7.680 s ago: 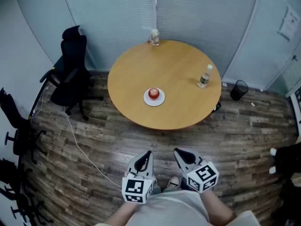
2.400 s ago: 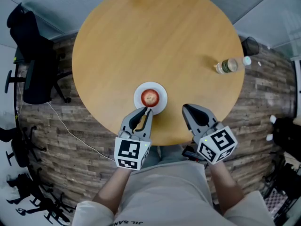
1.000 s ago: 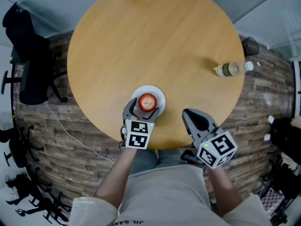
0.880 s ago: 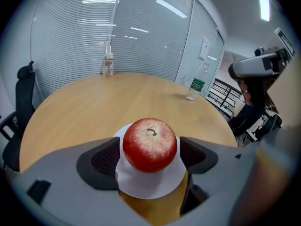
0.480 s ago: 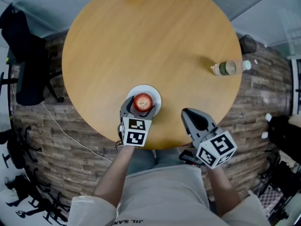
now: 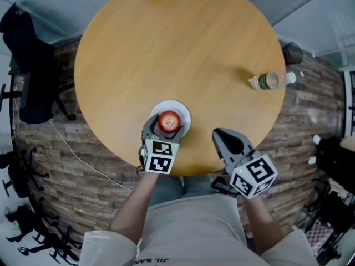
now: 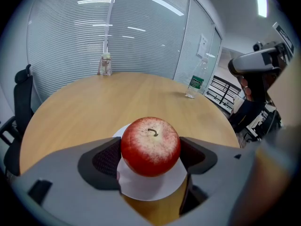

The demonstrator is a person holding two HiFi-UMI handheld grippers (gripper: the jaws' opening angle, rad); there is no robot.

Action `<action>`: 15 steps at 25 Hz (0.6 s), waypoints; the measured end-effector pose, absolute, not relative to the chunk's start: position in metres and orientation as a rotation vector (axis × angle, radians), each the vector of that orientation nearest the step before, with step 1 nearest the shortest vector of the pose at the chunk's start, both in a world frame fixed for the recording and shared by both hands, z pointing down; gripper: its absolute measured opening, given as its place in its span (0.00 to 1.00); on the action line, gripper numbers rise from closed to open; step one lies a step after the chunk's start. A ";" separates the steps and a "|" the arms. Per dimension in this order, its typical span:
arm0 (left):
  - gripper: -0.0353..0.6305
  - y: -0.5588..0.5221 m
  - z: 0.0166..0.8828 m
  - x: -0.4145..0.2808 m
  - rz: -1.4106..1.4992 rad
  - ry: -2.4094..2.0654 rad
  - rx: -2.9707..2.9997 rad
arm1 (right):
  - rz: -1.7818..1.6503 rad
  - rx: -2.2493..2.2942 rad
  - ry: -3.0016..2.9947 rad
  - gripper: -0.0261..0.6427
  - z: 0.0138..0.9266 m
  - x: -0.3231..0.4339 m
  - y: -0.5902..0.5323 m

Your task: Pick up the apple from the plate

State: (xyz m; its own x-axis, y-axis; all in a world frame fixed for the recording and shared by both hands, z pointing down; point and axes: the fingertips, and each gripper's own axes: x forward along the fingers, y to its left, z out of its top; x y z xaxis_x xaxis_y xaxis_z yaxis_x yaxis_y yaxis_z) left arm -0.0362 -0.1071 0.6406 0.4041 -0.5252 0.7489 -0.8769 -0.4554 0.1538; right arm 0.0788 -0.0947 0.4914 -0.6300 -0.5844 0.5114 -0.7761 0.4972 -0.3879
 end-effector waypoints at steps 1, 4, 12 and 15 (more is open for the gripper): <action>0.64 -0.108 0.638 -0.037 0.860 -1.196 2.130 | 0.862 1.142 -2.435 0.09 0.490 0.078 -0.095; 0.64 -0.109 0.632 -0.040 0.851 -1.210 2.143 | 0.853 1.142 -2.443 0.09 0.488 0.076 -0.096; 0.64 -0.106 0.611 -0.043 0.849 -1.213 2.175 | 0.826 1.132 -2.464 0.09 0.477 0.069 -0.097; 0.64 -0.101 0.602 -0.043 0.851 -1.213 2.192 | 0.817 1.125 -2.472 0.09 0.475 0.069 -0.095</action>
State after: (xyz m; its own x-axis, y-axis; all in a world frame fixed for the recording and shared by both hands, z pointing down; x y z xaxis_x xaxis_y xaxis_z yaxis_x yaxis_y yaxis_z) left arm -0.0425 -0.1013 0.6019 0.4104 -0.5610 0.7189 -0.8669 -0.4846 0.1168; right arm 0.0690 -0.0948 0.4747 -0.6462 -0.5888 0.4855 -0.7622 0.5303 -0.3712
